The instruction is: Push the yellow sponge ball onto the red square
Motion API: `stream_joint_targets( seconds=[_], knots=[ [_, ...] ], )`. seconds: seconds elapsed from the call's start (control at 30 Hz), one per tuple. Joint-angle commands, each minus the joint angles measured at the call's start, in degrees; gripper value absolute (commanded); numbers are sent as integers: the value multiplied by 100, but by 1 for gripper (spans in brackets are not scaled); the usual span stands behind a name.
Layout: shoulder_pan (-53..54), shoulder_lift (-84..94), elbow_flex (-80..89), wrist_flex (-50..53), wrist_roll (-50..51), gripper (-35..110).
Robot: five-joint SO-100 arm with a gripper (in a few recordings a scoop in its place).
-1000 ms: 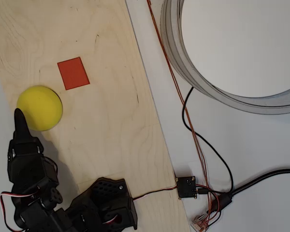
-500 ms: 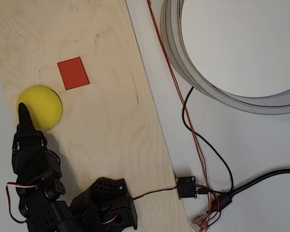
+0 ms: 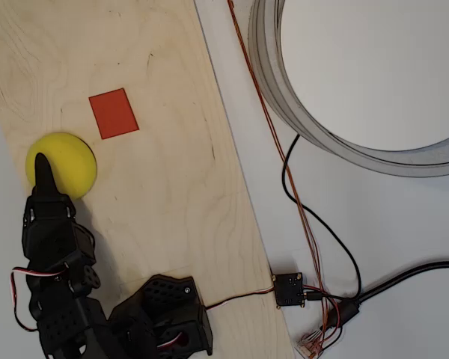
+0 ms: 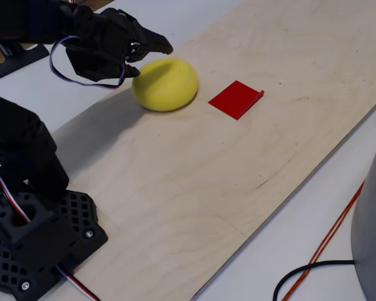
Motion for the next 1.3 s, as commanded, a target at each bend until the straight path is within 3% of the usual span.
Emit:
stream_joint_targets(
  seconds=[0.0,1.27],
  knots=[
    [149,-141,-176,-149,53,27],
    [1371,-1116,-1354,-97,-554,24]
  ],
)
